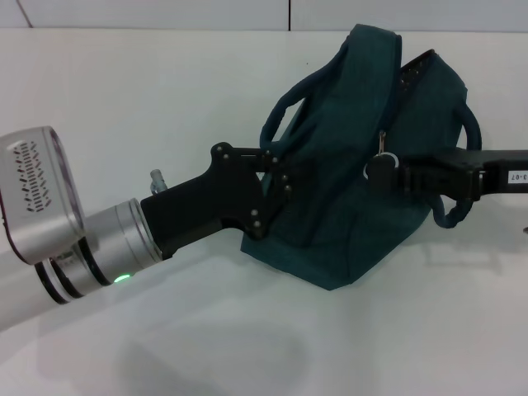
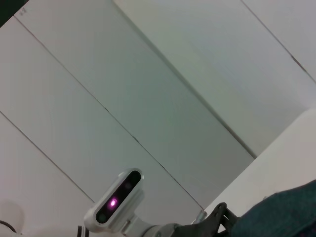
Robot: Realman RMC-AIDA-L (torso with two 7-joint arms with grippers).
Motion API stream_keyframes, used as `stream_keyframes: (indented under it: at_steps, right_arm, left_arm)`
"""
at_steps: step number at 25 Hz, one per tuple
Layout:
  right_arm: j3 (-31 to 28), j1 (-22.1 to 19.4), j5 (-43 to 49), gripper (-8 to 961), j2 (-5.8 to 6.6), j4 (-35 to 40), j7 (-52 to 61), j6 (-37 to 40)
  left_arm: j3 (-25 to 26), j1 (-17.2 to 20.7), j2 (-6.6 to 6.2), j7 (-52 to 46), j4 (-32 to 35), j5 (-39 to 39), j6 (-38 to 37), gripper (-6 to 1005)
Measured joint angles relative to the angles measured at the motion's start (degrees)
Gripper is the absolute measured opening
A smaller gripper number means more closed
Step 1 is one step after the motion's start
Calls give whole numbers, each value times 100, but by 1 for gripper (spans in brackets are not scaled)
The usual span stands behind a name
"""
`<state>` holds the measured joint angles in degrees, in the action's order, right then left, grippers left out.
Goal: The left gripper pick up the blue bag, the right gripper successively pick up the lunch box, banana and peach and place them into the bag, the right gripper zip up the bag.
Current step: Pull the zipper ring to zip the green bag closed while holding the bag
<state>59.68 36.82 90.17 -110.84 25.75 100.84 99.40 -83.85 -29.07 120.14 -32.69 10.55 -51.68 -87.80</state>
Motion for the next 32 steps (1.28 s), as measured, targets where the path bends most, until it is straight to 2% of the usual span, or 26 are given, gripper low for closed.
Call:
stream_keyframes:
  at_steps: [3, 6, 10, 13, 15, 20, 32]
  right_arm:
    - [-48, -83, -49, 154, -8, 4, -312, -11]
    - [-237, -212, -115, 114, -79, 9, -802, -18]
    - [-746, -442, -167, 59, -249, 11, -1657, -14]
    - [-1177, -637, -209, 18, -433, 16, -2446, -59]
    - [-1295, -713, -300, 17, -475, -24, -2824, -81]
    - [-1324, -787, -829, 16, -480, -318, -3602, -138]
    - [-1337, -862, -1824, 16, -504, -651, -4620, -780]
  left_arm:
    - [0, 5, 4, 0, 0, 0, 0, 18]
    - [0, 8, 8, 0, 0, -1, 0, 17]
    - [-13, 7, 9, -2, 0, -1, -43, 17]
    - [-102, 0, -1, -2, 0, -1, -76, 16]
    - [-168, -8, -8, -1, 5, -7, -82, 16]
    - [-220, -21, -17, 0, 26, -104, -87, 16]
    - [-193, -79, -65, 111, 38, -327, -89, 14]
